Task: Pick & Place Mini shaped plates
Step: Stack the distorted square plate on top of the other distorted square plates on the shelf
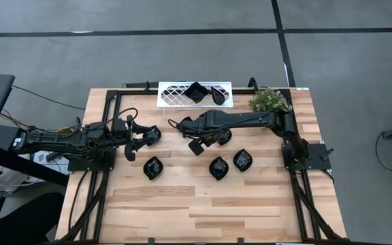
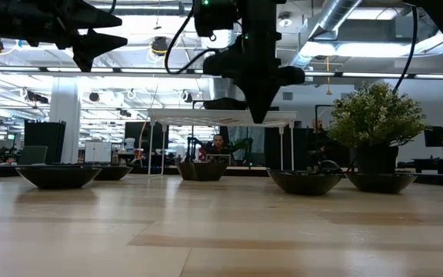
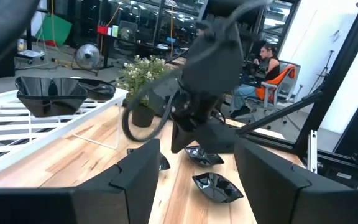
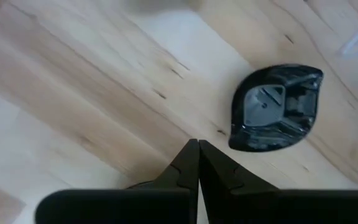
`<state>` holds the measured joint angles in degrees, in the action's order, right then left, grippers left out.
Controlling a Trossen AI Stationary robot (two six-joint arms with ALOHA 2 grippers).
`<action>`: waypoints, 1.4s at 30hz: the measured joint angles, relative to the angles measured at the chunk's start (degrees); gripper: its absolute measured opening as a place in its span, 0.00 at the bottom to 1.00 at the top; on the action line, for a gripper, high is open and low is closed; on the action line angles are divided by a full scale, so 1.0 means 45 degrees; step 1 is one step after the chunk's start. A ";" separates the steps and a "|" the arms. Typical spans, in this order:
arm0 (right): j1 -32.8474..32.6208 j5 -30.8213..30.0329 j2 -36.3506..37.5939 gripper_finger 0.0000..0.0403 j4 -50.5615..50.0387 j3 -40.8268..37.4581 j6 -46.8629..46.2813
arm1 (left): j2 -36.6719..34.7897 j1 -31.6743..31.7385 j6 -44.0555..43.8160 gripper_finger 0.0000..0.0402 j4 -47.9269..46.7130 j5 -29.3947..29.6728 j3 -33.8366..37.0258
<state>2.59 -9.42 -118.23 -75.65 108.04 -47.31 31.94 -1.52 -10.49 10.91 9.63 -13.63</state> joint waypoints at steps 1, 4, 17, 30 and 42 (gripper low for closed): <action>0.0044 0.0119 0.0060 0.00 0.0057 0.0003 0.0175 | 0.0000 0.0000 0.0030 0.52 -0.0017 0.0000 0.0000; 0.0097 0.0480 0.0268 0.00 0.0325 -0.0261 0.0442 | 0.0000 -0.0004 0.0231 0.52 -0.0098 0.0004 0.0000; 0.0082 0.1295 0.2614 0.00 0.6683 -0.5154 -0.2412 | 0.0093 0.0001 0.0278 0.52 -0.0189 0.0039 0.0068; 0.0286 -0.0147 0.2695 0.06 0.9768 -0.5573 -0.3647 | 0.0083 0.0001 0.0235 0.52 -0.0124 0.0034 0.0068; -0.0011 -0.1164 0.2691 0.22 0.9901 -0.5582 -0.5659 | 0.0083 0.0001 0.0269 0.52 -0.0124 0.0029 0.0068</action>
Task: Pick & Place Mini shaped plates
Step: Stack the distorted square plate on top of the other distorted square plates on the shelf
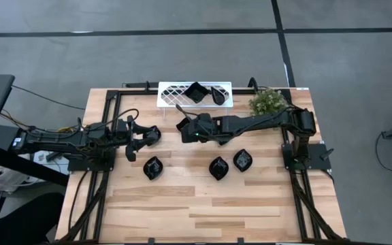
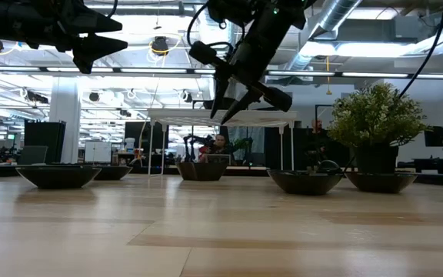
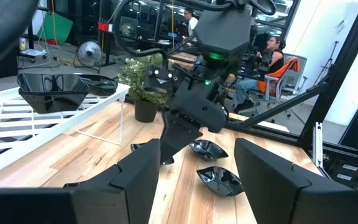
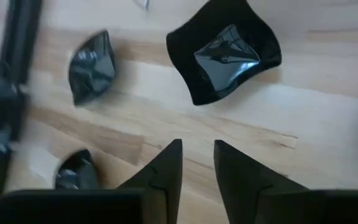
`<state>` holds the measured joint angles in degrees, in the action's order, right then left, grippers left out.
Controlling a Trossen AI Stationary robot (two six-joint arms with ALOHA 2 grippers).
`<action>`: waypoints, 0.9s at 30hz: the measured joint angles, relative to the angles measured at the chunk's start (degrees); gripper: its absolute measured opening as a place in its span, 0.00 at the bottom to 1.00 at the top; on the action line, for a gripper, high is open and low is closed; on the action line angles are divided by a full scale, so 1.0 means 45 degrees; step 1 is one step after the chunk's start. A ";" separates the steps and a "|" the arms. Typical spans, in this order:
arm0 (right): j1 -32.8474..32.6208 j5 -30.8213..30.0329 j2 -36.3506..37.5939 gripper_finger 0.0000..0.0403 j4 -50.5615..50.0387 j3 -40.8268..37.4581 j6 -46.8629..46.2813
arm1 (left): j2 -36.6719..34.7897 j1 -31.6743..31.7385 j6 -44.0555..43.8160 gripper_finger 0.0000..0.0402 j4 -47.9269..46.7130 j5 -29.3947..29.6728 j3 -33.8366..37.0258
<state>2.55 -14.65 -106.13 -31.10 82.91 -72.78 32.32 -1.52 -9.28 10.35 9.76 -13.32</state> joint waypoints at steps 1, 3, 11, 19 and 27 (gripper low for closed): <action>-0.0068 -0.0131 0.0000 0.22 0.0051 0.0000 -0.0384 | 0.0000 0.0000 0.0005 0.52 0.0000 0.0000 0.0000; -0.0136 -0.0190 -0.0002 0.23 0.0031 0.0004 -0.1032 | 0.0000 0.0000 0.0005 0.52 0.0000 0.0000 0.0000; -0.0333 -0.0852 -0.0490 0.26 0.0321 0.0049 -0.3397 | 0.0000 0.0000 0.0005 0.52 0.0000 0.0000 -0.0005; -0.0350 -0.1098 -0.0933 0.26 0.1480 0.0015 -0.3652 | -0.0010 0.0000 0.0007 0.52 0.0000 0.0000 -0.0005; -0.0412 -0.0858 -0.1065 0.26 0.1374 0.0012 -0.4440 | -0.0010 0.0000 0.0005 0.52 0.0005 0.0000 -0.0015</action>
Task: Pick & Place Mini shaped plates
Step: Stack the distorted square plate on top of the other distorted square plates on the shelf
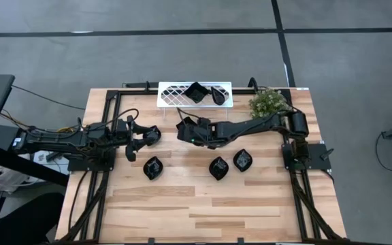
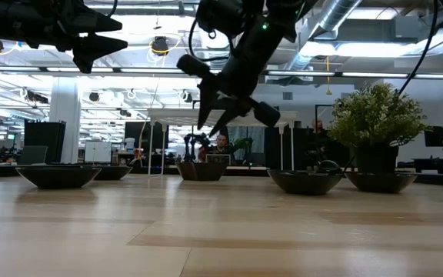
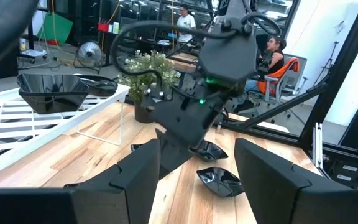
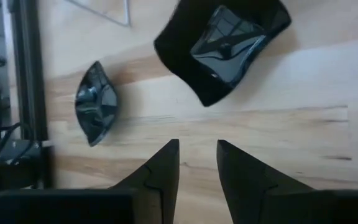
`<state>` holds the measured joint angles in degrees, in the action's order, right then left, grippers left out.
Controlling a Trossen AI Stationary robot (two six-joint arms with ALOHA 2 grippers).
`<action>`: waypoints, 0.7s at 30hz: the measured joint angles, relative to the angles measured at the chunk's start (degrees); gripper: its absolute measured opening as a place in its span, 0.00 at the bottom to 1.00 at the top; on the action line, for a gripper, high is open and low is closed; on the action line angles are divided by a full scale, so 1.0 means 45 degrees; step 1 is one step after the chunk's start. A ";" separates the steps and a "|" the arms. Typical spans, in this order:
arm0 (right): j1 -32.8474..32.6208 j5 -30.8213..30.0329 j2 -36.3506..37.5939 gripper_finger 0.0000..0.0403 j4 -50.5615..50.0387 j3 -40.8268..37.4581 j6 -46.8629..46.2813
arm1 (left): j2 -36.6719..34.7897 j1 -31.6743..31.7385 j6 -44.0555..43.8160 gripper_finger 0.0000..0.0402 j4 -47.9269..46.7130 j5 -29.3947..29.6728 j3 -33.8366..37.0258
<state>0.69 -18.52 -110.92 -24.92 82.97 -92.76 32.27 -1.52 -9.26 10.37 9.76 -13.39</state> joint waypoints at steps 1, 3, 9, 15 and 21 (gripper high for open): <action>-0.0039 -0.0094 -0.0009 0.26 -0.0022 -0.0002 -0.0201 | 0.0000 0.0000 0.0004 0.52 0.0000 0.0000 0.0000; -0.0089 -0.0286 -0.0004 0.26 0.0015 -0.0002 -0.0777 | 0.0000 0.0000 0.0000 0.52 0.0000 0.0002 0.0000; -0.0166 -0.0443 -0.0004 0.26 -0.0269 -0.0002 -0.2087 | 0.0000 0.0000 0.0000 0.52 0.0000 0.0000 0.0000; -0.0151 -0.0913 -0.0062 0.25 -0.0360 -0.0002 -0.2902 | 0.0000 0.0000 0.0000 0.52 0.0005 0.0000 0.0000; -0.0151 -0.1222 -0.0911 0.25 0.0800 0.0027 -0.3385 | 0.0000 0.0000 0.0000 0.52 0.0029 0.0000 0.0000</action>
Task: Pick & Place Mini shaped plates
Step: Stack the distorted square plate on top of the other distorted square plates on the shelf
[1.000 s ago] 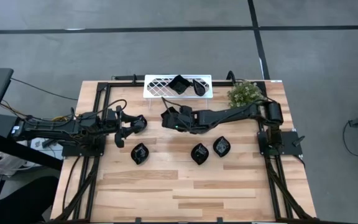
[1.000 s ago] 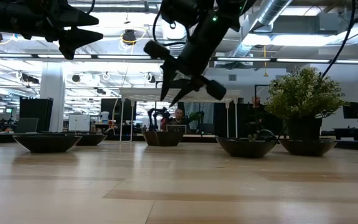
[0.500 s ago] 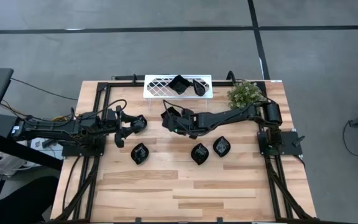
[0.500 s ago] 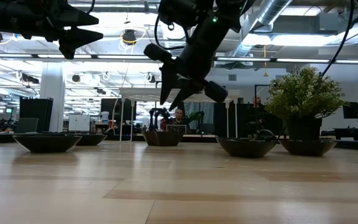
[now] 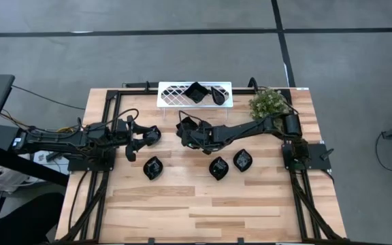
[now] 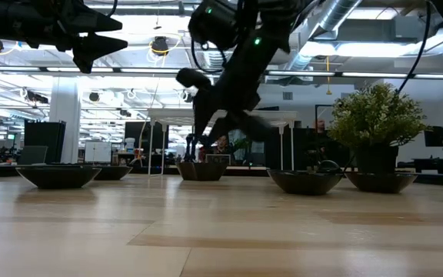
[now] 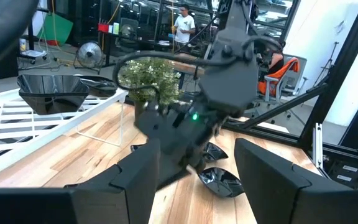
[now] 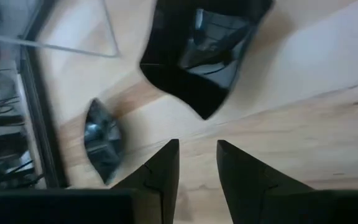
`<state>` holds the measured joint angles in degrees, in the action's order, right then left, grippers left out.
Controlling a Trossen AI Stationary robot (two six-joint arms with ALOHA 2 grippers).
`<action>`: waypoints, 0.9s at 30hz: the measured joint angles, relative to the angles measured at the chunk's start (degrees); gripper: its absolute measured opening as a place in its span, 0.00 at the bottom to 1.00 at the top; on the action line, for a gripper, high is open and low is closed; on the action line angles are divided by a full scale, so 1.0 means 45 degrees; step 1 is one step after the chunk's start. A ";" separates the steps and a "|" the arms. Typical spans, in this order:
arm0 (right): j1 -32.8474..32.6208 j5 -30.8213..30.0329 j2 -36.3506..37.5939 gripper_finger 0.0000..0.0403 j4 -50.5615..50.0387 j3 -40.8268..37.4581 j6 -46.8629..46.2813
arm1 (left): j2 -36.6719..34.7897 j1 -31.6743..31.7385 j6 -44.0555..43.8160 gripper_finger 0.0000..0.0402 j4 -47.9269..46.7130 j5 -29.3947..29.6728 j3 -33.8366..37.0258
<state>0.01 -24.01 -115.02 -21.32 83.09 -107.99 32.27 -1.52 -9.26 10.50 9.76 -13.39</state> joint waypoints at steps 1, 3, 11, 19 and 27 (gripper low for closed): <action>0.0000 0.0008 -0.0117 0.25 0.0043 -0.0024 -0.0072 | 0.0000 0.0000 0.0000 0.52 0.0000 0.0005 0.0000; 0.0000 0.0028 -0.0340 0.25 0.0414 -0.0044 -0.0081 | -0.0003 0.0000 0.0000 0.52 0.0008 0.0001 0.0000; 0.0096 0.0021 -0.0356 0.25 0.0152 -0.0024 -0.0023 | 0.0000 0.0000 0.0000 0.52 0.0010 0.0005 0.0000; 0.0489 -0.0010 -0.0356 0.25 -0.0218 -0.0024 -0.0018 | 0.0000 0.0000 0.0000 0.52 0.0015 0.0005 0.0000; 0.0539 0.0021 -0.0356 0.25 -0.0754 -0.0024 -0.0014 | 0.0000 0.0000 0.0000 0.52 0.0036 0.0002 0.0000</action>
<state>2.44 -23.92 -116.62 -24.71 82.98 -108.05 32.27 -1.52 -9.26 10.66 9.77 -13.39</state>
